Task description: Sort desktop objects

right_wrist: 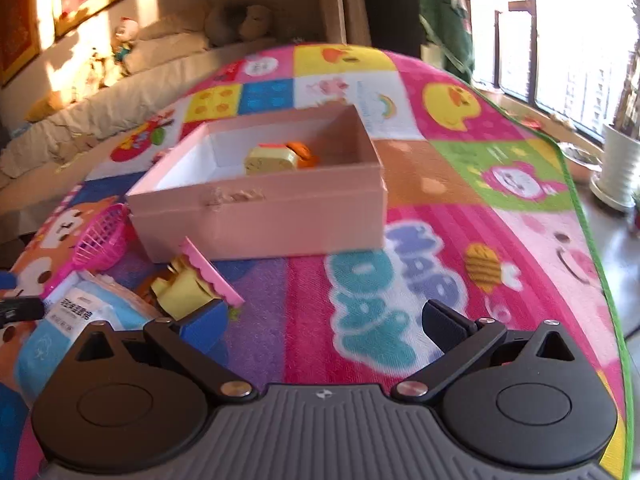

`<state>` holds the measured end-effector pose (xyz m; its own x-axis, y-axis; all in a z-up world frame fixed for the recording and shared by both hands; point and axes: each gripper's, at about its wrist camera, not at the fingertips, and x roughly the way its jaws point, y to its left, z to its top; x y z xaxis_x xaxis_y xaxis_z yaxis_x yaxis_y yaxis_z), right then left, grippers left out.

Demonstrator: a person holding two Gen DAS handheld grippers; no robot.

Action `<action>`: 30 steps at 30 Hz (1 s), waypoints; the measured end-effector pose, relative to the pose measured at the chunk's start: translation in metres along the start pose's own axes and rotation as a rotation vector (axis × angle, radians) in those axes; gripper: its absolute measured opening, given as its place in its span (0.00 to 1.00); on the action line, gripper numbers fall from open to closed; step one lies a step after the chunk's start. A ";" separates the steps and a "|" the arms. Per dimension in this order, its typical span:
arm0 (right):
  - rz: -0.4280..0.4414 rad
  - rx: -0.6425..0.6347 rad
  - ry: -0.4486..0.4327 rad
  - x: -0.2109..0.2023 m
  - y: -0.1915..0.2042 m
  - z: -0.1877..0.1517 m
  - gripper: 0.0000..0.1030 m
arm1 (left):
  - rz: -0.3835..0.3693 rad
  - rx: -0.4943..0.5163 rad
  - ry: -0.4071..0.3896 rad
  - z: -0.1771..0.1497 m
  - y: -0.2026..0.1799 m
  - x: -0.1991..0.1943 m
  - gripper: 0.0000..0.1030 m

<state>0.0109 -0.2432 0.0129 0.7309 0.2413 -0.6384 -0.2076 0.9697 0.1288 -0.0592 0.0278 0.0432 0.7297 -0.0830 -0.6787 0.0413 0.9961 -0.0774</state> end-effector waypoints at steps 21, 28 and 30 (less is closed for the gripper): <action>-0.166 -0.191 -0.066 -0.077 0.019 -0.045 1.00 | -0.164 0.226 0.004 -0.003 -0.114 0.003 0.99; -0.195 -0.179 -0.114 -0.094 0.010 -0.041 1.00 | -0.097 0.328 0.022 -0.013 -0.113 0.002 1.00; -0.191 -0.184 -0.126 -0.098 0.011 -0.040 1.00 | -0.036 0.347 0.025 -0.015 -0.104 0.001 1.00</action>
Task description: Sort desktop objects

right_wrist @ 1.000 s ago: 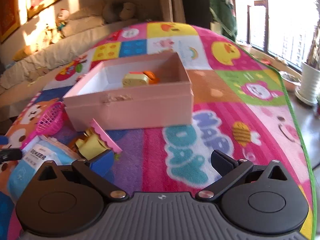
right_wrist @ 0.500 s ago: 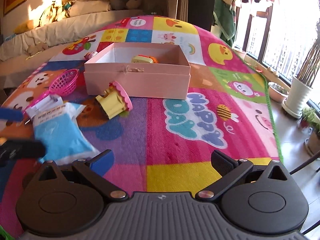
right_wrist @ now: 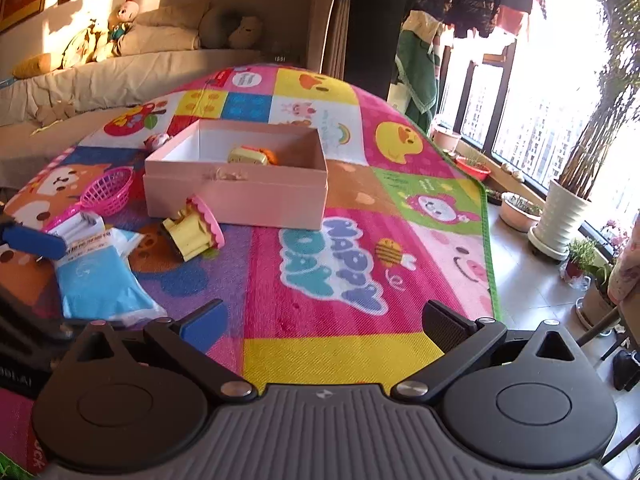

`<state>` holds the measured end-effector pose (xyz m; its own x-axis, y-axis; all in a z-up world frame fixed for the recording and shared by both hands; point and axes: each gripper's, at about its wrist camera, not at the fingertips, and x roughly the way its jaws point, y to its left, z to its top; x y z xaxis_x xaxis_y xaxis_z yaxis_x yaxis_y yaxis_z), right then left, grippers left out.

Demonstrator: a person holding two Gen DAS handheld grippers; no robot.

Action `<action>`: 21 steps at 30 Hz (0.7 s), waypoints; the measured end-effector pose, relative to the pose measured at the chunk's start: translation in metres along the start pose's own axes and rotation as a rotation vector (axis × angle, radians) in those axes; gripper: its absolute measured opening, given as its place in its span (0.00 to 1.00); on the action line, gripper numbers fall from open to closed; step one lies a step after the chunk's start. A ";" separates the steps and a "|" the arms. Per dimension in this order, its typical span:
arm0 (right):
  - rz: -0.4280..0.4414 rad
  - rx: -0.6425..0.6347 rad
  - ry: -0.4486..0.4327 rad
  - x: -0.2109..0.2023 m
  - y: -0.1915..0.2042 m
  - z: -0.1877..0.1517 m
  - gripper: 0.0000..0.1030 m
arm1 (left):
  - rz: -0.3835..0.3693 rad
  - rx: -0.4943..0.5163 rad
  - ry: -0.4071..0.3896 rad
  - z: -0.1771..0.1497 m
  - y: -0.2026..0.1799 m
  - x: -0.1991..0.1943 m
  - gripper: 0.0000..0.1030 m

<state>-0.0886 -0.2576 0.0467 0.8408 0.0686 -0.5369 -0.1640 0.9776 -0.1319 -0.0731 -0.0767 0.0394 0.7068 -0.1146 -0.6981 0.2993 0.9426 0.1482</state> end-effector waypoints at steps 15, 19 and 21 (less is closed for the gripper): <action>0.054 0.011 -0.016 0.005 0.000 0.007 1.00 | 0.212 0.023 -0.006 -0.010 0.036 -0.009 1.00; 0.089 0.009 -0.010 0.012 0.001 0.009 1.00 | 0.219 0.018 -0.005 -0.009 0.042 -0.006 1.00; 0.097 0.002 -0.006 0.016 0.004 0.010 1.00 | 0.227 0.014 -0.001 -0.010 0.045 -0.004 1.00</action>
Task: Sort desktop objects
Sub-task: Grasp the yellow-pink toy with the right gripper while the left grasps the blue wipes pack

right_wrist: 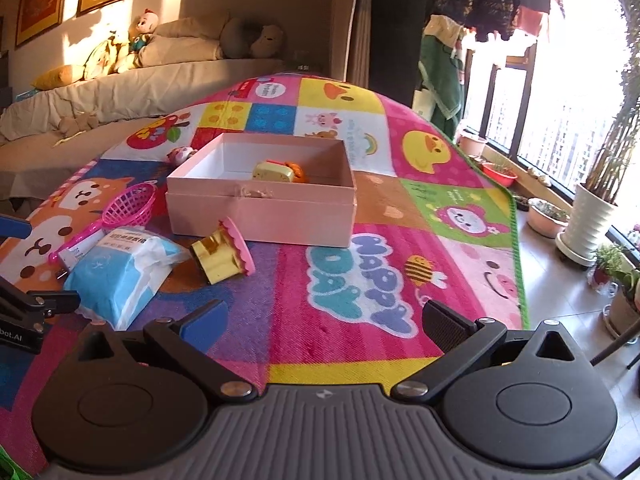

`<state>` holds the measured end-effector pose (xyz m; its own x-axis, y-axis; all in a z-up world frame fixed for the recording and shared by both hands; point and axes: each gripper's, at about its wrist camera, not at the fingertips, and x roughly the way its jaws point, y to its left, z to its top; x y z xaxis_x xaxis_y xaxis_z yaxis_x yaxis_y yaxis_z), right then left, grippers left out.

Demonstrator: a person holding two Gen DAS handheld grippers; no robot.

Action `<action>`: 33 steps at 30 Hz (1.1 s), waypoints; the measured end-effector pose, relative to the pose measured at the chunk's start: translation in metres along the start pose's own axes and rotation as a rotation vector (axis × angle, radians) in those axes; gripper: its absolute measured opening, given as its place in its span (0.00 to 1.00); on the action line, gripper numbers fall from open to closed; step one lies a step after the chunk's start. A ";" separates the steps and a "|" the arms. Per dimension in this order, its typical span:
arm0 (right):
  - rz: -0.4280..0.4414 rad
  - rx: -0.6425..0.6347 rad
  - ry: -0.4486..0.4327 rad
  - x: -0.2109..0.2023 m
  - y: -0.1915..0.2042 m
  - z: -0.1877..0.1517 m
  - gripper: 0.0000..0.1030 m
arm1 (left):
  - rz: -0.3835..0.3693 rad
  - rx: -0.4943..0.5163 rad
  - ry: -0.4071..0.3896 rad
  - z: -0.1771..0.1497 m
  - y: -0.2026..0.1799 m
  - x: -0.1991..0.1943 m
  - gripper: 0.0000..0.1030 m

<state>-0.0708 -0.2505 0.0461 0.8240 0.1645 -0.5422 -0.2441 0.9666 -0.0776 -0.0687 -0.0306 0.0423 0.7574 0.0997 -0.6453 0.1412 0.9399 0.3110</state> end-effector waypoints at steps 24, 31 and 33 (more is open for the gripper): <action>0.259 -0.192 0.052 0.079 0.042 0.037 0.42 | -0.257 -0.100 -0.020 0.016 0.016 0.004 1.00; 0.262 -0.120 0.055 0.050 0.017 0.047 0.41 | -0.248 -0.078 0.028 0.032 -0.025 0.041 0.93; 0.264 -0.115 0.062 0.038 0.009 0.046 0.41 | -0.243 -0.070 0.044 0.032 -0.027 0.046 0.67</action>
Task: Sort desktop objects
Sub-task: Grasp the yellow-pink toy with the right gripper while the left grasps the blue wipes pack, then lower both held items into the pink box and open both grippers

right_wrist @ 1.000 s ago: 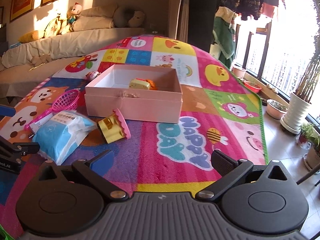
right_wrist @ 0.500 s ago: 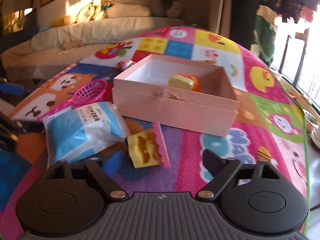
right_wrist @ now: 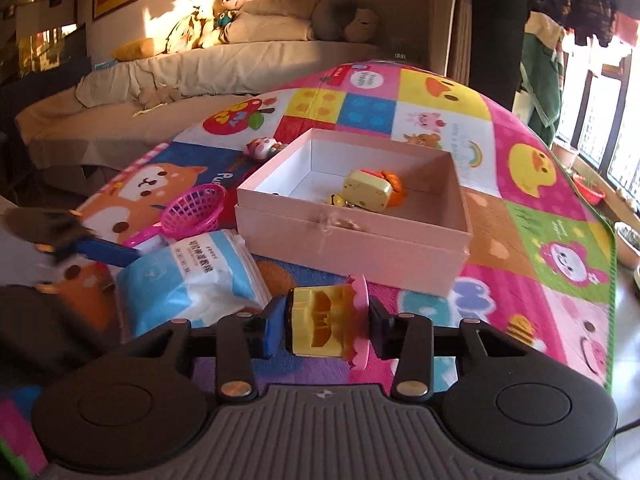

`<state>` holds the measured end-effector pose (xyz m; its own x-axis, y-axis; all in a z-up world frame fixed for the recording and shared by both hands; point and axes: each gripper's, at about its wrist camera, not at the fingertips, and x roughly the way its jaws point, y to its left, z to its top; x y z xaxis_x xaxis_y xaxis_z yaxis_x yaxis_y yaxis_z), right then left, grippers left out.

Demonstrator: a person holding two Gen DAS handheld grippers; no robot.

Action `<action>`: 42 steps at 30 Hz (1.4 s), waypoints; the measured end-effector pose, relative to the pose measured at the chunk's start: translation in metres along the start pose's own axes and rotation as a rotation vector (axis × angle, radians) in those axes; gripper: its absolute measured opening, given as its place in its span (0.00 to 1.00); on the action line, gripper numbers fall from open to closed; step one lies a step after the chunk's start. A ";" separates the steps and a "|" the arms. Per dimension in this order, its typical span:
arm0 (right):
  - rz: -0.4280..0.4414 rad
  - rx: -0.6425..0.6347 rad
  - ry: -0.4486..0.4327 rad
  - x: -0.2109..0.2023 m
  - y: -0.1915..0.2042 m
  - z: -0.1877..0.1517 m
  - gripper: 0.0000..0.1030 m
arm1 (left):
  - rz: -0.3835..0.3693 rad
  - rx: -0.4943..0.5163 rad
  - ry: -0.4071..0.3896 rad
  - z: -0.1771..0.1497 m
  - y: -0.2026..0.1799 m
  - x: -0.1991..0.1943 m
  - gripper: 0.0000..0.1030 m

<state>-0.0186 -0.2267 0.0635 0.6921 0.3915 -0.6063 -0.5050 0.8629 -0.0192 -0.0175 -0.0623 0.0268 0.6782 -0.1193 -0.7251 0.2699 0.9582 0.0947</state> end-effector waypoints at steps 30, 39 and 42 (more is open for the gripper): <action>-0.172 -0.154 -0.169 0.043 -0.048 0.109 0.41 | -0.020 -0.061 -0.295 0.159 0.085 0.008 0.56; -0.112 0.098 -0.103 0.069 -0.091 0.077 0.70 | 0.035 -0.093 -0.148 0.157 0.070 0.087 0.56; -0.125 0.124 -0.127 0.050 -0.102 0.070 0.75 | 0.099 -0.026 -0.109 0.157 0.055 0.115 0.56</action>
<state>0.1037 -0.2730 0.0905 0.8090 0.3095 -0.4998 -0.3494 0.9368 0.0145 0.1824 -0.0645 0.0556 0.7714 -0.0502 -0.6344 0.1813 0.9729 0.1435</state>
